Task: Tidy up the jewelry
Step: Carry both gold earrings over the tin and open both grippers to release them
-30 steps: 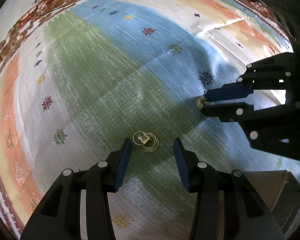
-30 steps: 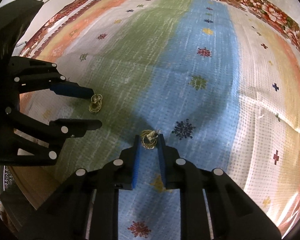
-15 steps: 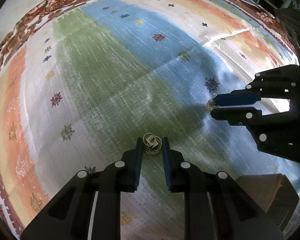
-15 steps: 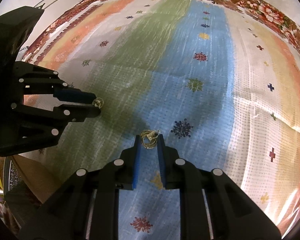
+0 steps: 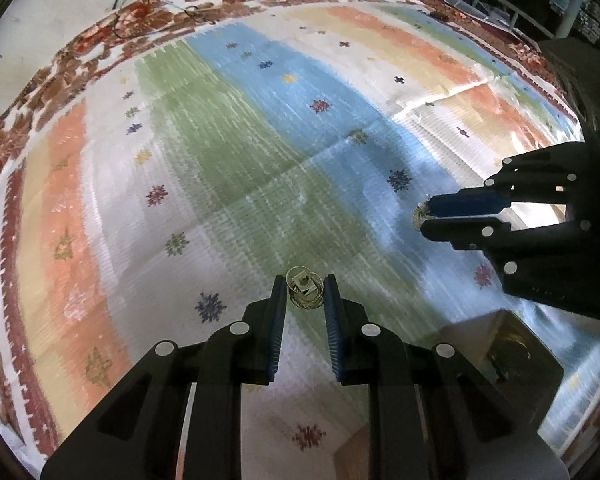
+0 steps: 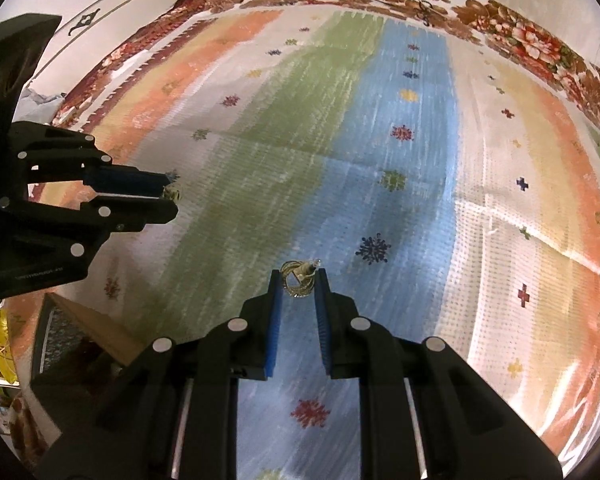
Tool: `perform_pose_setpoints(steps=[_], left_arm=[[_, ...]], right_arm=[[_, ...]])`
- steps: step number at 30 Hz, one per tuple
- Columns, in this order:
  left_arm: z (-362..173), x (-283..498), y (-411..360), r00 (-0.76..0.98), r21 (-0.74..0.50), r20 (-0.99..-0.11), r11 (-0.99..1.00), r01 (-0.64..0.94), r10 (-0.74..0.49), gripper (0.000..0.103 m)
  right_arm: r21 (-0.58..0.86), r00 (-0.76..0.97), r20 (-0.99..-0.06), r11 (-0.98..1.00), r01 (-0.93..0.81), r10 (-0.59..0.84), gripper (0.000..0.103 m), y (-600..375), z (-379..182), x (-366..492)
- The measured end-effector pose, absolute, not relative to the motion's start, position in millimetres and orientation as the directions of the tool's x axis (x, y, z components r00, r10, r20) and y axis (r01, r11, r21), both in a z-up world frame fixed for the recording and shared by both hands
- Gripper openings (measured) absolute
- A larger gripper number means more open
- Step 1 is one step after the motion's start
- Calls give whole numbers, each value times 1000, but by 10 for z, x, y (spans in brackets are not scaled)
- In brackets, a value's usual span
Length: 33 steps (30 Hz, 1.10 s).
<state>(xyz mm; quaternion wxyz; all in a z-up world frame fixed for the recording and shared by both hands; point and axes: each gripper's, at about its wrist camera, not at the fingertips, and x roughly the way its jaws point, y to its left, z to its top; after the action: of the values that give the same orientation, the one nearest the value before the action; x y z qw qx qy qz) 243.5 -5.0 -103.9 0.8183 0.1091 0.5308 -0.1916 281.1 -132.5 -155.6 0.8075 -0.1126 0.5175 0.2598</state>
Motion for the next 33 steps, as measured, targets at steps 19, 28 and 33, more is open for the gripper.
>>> perform_pose_setpoints(steps=[19,28,33], left_arm=[[-491,1767,-68,459,19,-866,906,424,-197,18],[-326,1513,-27,493,-7,-842,918,397,-220,18],[-250,1361,23,514,-57,-819,927,372,-256,18]], right_arm=[[59,391,-861,828,-558,325,17,-1308,-964,2267],[59,407,-848,822,-566,340,17,-1283,-802,2036],[74,413,-837,823,-563,358,17,-1283,-736,1928]])
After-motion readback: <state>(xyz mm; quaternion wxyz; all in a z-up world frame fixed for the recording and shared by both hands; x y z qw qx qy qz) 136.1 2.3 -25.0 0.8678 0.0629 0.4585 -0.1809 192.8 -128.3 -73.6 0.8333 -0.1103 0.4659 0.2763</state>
